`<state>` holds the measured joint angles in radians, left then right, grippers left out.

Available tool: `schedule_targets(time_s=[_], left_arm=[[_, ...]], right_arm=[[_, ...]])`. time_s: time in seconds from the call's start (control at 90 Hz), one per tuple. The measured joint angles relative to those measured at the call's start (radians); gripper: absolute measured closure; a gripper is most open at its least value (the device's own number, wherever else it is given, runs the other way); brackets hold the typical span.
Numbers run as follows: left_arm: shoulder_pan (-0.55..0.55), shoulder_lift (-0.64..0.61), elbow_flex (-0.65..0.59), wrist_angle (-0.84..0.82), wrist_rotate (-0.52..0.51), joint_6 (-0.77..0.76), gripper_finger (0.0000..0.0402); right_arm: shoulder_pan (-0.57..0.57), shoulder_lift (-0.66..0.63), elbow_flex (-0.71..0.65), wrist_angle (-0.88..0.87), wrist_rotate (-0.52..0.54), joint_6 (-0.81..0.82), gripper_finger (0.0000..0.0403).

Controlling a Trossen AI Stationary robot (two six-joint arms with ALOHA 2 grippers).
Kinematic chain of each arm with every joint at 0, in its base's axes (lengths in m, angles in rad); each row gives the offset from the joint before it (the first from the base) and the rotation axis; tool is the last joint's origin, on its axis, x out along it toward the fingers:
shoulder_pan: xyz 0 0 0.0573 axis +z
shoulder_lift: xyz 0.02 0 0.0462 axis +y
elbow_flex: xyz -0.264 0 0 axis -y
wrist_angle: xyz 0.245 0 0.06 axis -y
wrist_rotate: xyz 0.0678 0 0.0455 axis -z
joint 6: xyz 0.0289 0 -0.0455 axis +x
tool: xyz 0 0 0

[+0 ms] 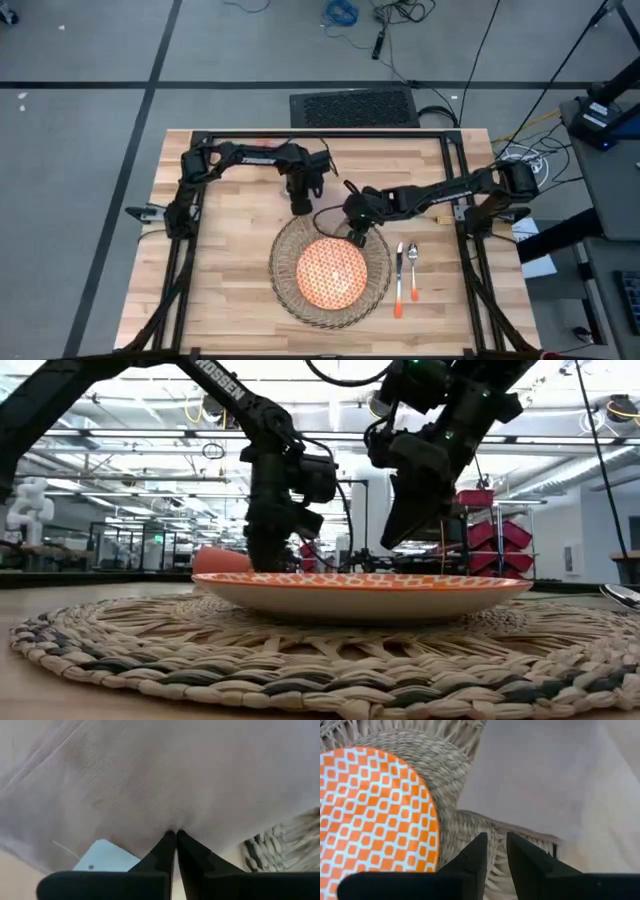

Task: Set table place
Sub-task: Put the white napkin on the table to the left of the brown mat

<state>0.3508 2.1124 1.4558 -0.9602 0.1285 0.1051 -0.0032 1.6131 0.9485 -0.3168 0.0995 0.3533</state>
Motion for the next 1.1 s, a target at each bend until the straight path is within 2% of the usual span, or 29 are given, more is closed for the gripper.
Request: schedule_targets(time_s=[0.2, 0.311, 0.533, 0.633, 0.756, 0.878, 1.1], left_arm=[[-0.028, -0.012, -0.009, 0.025, -0.021, -0.026, 0.0398], [-0.045, -0.033, -0.009, 0.087, -0.032, -0.040, 0.0398], [-0.019, -0.039, -0.031, 0.106, -0.033, -0.032, 0.0398], [-0.004, -0.061, -0.098, 0.175, -0.021, -0.032, 0.0398], [0.004, -0.124, -0.240, 0.331, -0.013, -0.046, 0.0398], [0.020, -0.204, -0.370, 0.452, 0.013, -0.085, 0.0398], [0.025, -0.386, -0.546, 0.425, -0.026, -0.136, 0.0398]], right_arm=[[-0.034, 0.051, 0.000, 0.029, -0.029, -0.048, 0.0364], [-0.016, 0.077, 0.000, 0.071, -0.028, -0.063, 0.0375], [0.045, 0.058, -0.001, 0.142, -0.024, -0.107, 0.0385], [0.073, 0.028, -0.001, 0.121, -0.012, -0.112, 0.0386], [0.121, -0.028, -0.001, 0.089, 0.081, -0.111, 0.0386], [0.157, -0.086, -0.001, 0.077, 0.113, -0.107, 0.0386], [0.189, -0.154, 0.000, 0.077, 0.139, -0.091, 0.0386]])
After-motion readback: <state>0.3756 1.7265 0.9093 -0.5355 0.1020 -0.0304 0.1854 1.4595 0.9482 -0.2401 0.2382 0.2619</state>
